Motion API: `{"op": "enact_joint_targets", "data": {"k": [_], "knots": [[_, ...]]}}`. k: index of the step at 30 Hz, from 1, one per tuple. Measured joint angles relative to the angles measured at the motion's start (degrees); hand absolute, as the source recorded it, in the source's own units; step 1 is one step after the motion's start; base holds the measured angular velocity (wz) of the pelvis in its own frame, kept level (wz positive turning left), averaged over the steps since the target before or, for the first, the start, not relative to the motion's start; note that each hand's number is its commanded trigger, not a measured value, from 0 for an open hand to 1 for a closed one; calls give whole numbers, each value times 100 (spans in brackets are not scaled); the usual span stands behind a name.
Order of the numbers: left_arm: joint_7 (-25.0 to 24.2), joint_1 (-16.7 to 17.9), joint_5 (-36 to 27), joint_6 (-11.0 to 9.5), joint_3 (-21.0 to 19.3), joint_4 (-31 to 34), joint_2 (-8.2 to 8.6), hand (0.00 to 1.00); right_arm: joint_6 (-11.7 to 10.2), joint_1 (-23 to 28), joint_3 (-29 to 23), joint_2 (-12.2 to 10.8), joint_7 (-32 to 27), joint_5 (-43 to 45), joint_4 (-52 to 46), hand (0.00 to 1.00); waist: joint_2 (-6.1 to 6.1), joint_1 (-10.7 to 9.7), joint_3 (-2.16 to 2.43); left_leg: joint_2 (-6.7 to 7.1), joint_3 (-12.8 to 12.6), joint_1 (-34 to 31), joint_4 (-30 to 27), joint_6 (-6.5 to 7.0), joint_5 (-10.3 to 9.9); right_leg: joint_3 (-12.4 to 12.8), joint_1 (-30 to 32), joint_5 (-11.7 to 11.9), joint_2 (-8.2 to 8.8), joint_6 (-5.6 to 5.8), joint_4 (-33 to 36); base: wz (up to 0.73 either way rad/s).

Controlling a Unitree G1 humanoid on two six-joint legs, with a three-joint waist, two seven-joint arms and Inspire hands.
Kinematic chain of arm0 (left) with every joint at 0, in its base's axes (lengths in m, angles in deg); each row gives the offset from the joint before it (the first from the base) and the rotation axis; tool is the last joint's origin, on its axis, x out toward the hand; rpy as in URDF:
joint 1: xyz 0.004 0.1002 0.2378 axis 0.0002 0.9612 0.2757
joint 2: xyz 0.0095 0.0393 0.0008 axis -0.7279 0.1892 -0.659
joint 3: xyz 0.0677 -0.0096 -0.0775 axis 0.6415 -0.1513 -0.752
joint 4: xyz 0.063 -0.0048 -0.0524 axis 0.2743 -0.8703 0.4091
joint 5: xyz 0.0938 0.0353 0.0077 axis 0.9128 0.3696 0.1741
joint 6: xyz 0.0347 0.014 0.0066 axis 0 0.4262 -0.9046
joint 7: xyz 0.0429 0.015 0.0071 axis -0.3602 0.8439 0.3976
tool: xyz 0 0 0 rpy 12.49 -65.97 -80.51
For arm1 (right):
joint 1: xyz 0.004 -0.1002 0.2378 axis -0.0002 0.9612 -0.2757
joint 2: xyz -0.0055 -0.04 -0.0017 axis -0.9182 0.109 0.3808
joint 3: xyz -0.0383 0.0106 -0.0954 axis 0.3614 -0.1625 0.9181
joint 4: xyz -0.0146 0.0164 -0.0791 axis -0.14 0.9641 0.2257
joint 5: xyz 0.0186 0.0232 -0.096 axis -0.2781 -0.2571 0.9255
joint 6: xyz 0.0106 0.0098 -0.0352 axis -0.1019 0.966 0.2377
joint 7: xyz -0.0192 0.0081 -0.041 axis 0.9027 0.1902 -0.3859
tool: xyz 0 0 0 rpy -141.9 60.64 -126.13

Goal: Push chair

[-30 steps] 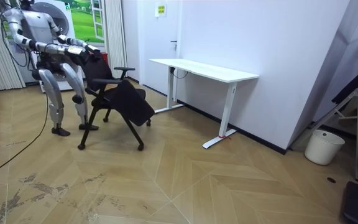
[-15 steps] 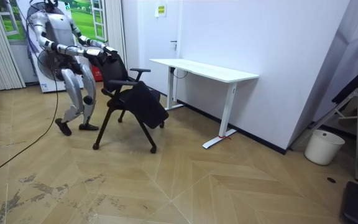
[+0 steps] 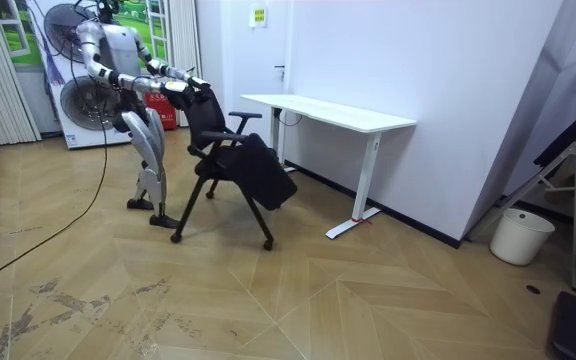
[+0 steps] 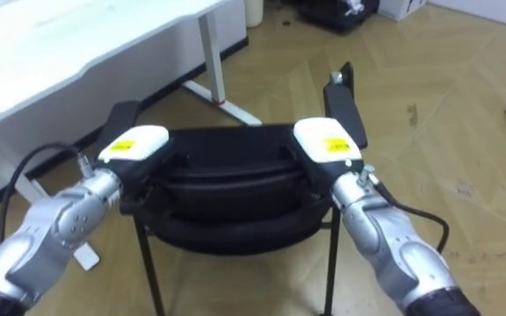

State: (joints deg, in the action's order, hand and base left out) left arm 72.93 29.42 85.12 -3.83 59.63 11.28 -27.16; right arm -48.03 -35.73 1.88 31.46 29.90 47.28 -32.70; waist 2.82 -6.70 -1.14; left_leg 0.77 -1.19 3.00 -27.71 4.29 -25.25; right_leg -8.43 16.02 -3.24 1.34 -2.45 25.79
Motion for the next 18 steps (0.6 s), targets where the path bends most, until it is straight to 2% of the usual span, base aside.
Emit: {"op": "enact_joint_targets", "data": {"k": [2, 4, 6, 7, 8, 10, 11, 12, 13, 15, 16, 17, 18], "knots": [[0, -93, 5, 16, 2, -3, -6, 100, 71, -64, 0, 2, 31, -38, -10, 100, 10, 84, 9, -123, 1, 84, 144, -81, 15, -93, -36, -54, -93, -90, 7, -5], [-1, -183, 5, 44, 12, -2, -42, 100, 137, -154, 6, -3, 120, -61, -31, 100, 4, 87, 11, -225, -15, 144, 224, -164, 23, -189, -68, -185, -147, -151, 36, 7], [-1, -212, 62, 70, 5, -1, -44, 100, 203, -226, 5, -47, 252, -59, -32, 100, -22, 100, 22, -340, -193, 252, 153, -217, 34, -257, -125, -459, -188, -220, 222, 6], [-2, -209, 62, 77, 6, -1, -45, 100, 209, -225, 6, -61, 256, -47, -32, 100, -24, 109, 23, -374, -237, 275, 69, -229, 31, -268, -156, -533, -208, -240, 267, 0], [-12, -207, 62, 84, 3, -3, -58, 100, 223, -225, 7, -87, 286, -33, -33, 100, -31, 137, 21, -474, -353, 266, -165, -302, 25, -278, -231, -644, -259, -287, 341, -5], [-20, -207, 62, 72, 4, -5, -76, 100, 242, -224, 6, -98, 359, -32, -39, 100, -44, 193, 12, -622, -410, 176, -687, -339, 43, -315, -363, -844, -338, -351, 452, 0], [-15, -204, 62, 60, 1, -7, -79, 100, 246, -225, 6, -97, 389, -59, -37, 100, -94, 235, 8, -723, -480, 37, -1190, -524, 147, -334, -428, -977, -356, -397, 510, 4], [-9, -197, 62, 53, 0, -10, -78, 100, 249, -225, 5, -96, 400, -71, -34, 100, -118, 248, -2, -758, -483, -33, -1402, -634, 223, -355, -479, -1035, -358, -418, 540, 15], [21, -182, 59, 36, 0, -15, -79, 100, 252, -224, 8, -97, 415, -90, -15, 100, -165, 231, -21, -849, -499, -137, -1748, -745, 414, -421, -600, -1136, -359, -450, 539, 26], [133, -150, 46, -8, -1, -38, -74, 100, 269, -209, 11, -103, 428, -104, -9, 100, -266, 272, -41, -930, -509, -301, -2207, -739, 920, -438, -840, -1220, -403, -526, 393, 16], [154, -136, 47, -7, -2, -37, -70, 100, 272, -207, 11, -108, 427, -101, -6, 100, -285, 294, -48, -948, -494, -361, -2312, -740, 1029, -432, -893, -1230, -406, -543, 342, 8], [195, -133, 54, -7, -2, -38, -57, 100, 272, -206, 11, -95, 411, -102, -7, 100, -324, 305, -63, -1017, -486, -496, -2408, -724, 1014, -442, -980, -1254, -412, -574, 260, 11], [266, -131, 78, 0, -2, -55, -8, 100, 285, -211, 9, -74, 391, -106, -7, 100, -353, 359, -62, -1083, -487, -726, -2398, -684, 886, -464, -1017, -1289, -407, -614, 245, 8]]}}
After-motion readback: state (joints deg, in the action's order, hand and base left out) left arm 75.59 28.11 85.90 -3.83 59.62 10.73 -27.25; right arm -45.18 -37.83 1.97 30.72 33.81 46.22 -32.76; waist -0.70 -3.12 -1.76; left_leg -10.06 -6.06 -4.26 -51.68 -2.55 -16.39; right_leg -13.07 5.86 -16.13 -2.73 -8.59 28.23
